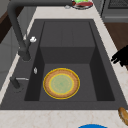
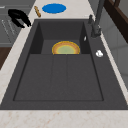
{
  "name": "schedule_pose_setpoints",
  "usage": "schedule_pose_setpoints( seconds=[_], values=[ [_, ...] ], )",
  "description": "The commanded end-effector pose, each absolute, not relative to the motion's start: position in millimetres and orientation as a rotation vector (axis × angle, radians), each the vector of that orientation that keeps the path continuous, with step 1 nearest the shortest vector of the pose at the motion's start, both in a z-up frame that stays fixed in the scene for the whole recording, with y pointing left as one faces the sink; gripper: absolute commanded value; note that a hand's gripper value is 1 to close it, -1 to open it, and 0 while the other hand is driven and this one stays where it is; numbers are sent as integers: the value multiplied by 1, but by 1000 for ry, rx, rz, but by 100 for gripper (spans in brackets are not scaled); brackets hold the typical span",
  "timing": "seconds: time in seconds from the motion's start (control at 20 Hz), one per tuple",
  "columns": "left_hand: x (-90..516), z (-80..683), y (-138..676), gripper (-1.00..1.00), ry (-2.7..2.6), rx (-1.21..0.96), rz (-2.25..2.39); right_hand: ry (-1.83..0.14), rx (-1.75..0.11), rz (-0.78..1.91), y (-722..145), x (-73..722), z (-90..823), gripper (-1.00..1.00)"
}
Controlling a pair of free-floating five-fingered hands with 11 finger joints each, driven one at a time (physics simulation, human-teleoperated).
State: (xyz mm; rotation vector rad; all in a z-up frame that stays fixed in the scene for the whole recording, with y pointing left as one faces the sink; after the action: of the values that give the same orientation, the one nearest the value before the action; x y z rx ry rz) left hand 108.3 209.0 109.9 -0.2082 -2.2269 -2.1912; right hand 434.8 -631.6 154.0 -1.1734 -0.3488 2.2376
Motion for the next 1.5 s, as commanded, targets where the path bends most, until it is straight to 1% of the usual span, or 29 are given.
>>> schedule_pose_setpoints(
  seconds=[0.0, 0.25, 0.5, 0.6, 0.75, 0.85, 1.3, 1.45],
  values=[
    [108, 110, 209, 0, -2227, -208, -2191, -353, -1253, 2166, -632, 416, 154, -100],
    [108, 110, 209, 0, -2227, -208, -2191, -358, -1265, 2164, -631, 377, 151, -100],
    [108, 110, 209, 0, -2227, -208, -2191, -298, -1278, 2160, -630, 342, 144, -100],
    [108, 110, 209, 0, -2227, -208, -2191, -311, -1273, 2202, -631, 354, 147, -100],
    [108, 110, 209, 0, -2227, -208, -2191, -286, -1244, 2186, -625, 347, 143, -100],
    [108, 110, 209, 0, -2227, -208, -2191, -400, -1160, 2123, -631, 345, 144, -100],
    [108, 110, 209, 0, -2227, -208, -2191, -534, -1098, 2053, -632, 344, 135, -100],
    [108, 110, 209, 0, -2227, -208, -2191, -606, -1052, 2049, -638, 329, 136, -100]
  ],
)
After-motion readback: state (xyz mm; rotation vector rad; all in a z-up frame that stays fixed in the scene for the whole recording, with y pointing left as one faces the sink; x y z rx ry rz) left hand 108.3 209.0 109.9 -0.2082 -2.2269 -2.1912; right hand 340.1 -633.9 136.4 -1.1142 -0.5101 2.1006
